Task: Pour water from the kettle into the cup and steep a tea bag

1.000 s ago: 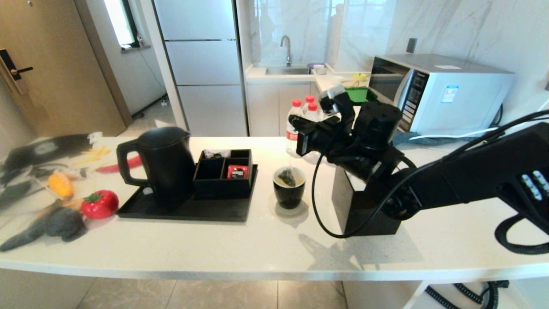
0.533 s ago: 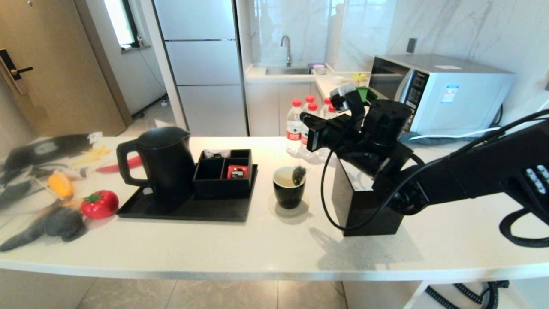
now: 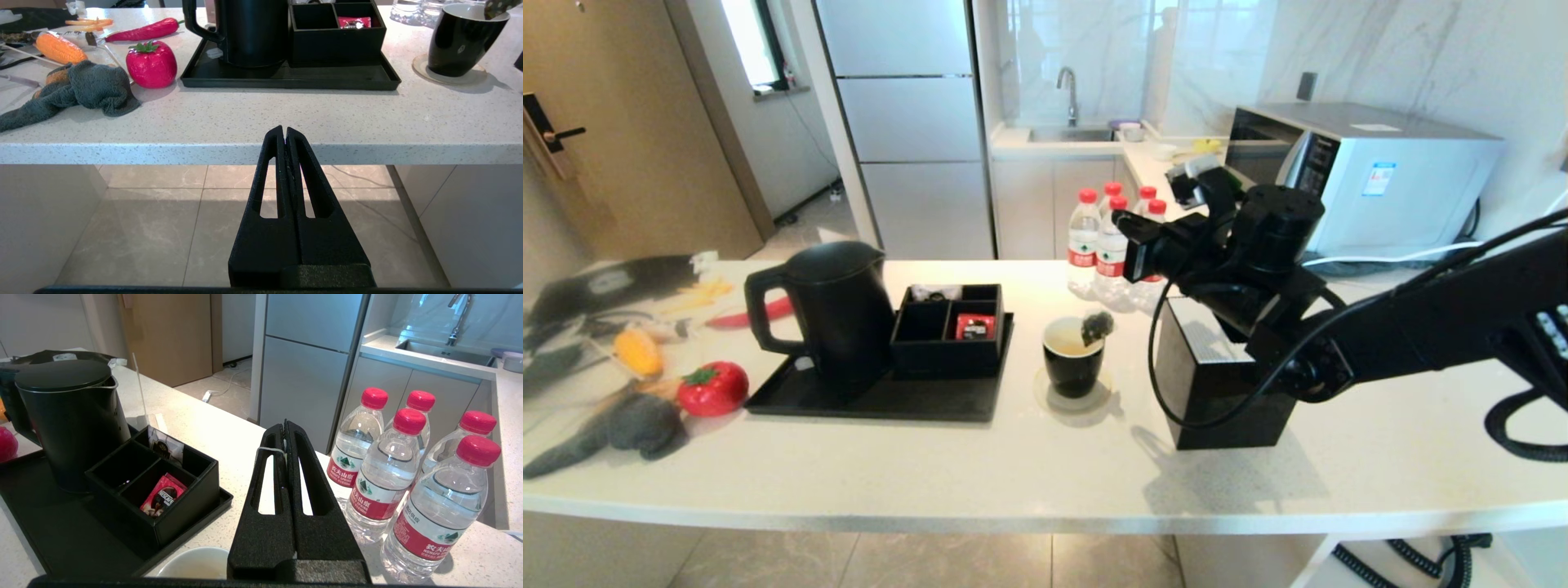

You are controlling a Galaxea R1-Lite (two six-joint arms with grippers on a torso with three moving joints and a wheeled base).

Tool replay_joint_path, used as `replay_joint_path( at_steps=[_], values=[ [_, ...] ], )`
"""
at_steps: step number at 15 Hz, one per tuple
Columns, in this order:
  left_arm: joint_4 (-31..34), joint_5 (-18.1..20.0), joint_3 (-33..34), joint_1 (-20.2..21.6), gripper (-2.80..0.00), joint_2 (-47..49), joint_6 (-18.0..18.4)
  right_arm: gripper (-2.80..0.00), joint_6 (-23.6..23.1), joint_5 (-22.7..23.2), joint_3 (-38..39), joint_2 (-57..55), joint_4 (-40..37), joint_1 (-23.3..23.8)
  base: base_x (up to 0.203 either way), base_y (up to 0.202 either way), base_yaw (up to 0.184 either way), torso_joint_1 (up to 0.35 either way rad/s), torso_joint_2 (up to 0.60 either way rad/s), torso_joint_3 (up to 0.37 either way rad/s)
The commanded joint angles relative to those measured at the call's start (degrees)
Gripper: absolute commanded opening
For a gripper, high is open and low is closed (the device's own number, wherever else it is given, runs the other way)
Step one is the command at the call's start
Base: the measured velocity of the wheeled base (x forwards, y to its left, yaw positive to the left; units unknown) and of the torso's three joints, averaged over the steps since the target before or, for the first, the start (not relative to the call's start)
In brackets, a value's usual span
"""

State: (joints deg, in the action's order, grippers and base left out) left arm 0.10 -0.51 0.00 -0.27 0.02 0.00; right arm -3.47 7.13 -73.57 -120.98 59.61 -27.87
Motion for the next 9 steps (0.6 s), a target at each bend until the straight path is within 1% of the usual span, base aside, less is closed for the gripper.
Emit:
replay_joint_path(
  at_steps=[1,9],
  values=[
    [0.0,0.0,0.0,0.0,-2.80,0.0,0.0,-2.80,0.0,0.1,0.1,0.3,0.3,0.1,0.000,0.000,0.000,0.000,0.00,0.000],
    [0.0,0.0,0.0,0.0,-2.80,0.0,0.0,-2.80,0.0,0.1,0.1,1.1,0.2,0.2,0.000,0.000,0.000,0.000,0.00,0.000]
  ],
)
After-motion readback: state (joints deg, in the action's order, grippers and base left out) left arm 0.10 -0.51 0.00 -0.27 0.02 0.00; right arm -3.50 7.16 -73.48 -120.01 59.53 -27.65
